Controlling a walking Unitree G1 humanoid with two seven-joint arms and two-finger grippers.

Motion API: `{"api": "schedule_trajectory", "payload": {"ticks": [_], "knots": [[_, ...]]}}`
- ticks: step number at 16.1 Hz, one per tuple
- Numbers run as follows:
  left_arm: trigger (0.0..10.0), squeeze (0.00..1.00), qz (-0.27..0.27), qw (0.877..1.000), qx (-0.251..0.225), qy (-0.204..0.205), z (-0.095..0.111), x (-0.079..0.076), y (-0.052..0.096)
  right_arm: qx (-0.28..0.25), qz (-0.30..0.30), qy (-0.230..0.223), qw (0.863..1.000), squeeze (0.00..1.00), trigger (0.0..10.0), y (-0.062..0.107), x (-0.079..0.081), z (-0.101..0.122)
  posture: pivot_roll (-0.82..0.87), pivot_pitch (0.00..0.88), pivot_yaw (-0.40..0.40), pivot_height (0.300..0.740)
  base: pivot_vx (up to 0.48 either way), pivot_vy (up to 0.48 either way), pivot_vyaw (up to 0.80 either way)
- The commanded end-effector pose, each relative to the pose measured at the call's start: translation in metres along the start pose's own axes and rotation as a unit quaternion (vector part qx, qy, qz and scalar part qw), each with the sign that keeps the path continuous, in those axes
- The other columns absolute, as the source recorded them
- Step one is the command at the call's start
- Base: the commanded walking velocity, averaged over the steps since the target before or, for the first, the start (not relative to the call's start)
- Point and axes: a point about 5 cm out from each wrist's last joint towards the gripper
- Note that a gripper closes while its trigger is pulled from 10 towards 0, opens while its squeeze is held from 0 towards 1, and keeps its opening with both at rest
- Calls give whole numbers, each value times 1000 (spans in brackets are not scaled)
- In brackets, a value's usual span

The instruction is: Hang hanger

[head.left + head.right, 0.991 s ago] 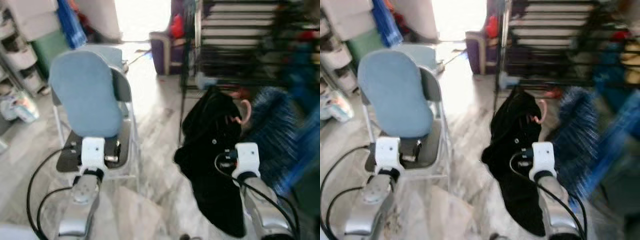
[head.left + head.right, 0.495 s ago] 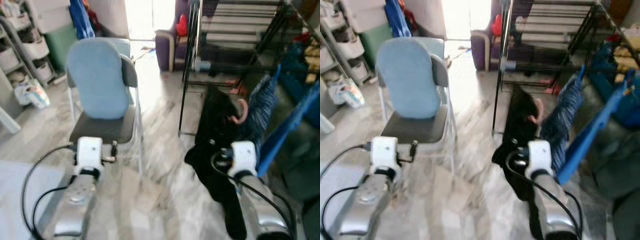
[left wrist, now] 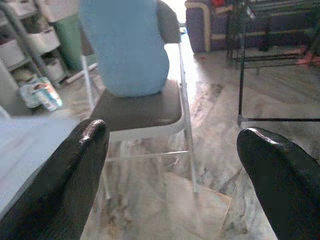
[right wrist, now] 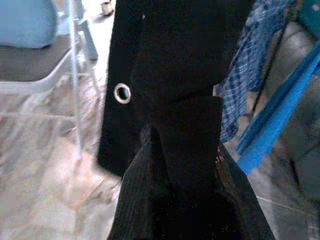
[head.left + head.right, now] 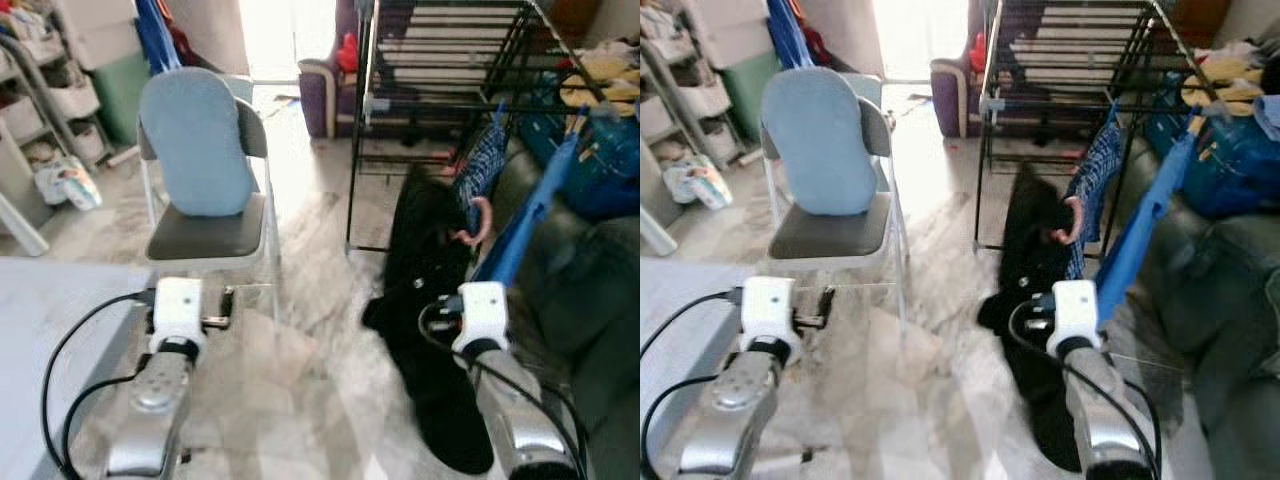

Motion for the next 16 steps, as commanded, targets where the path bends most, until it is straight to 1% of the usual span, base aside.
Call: {"api": "schedule_trajectory", "payload": {"ticks": [1,4,6,11,16], "knots": [[10000,0,-20,1000,-13,12,5,-6,0,-23,-8,2,1000,0,10000,-2,-5,11,-70,0,46,740,0,0,0],[10000,0,-28,1000,-10,2,4,-8,1,-25,-6,2,1000,0,10000,-2,-4,12,-70,0,46,740,0,0,0],[10000,0,-42,999,-8,7,4,-10,2,-29,-3,1,1000,0,10000,-2,-3,14,-70,0,46,740,0,0,0],[10000,0,-46,999,-10,5,3,-6,3,-36,5,0,999,0,10000,-6,-1,18,-67,0,40,740,0,-286,0],[10000,0,-47,999,-10,7,3,-6,3,-40,14,2,999,0,10000,-10,1,22,-65,0,36,740,0,-480,0]]}}
Point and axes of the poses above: a point about 5 cm out from each wrist's last joint towards the gripper, its own y axis pointing back from the gripper into the wrist, its own z axis along the axis of the wrist's last joint, x = y × z, and after that the axes turned 11 degrees about y, right-handed
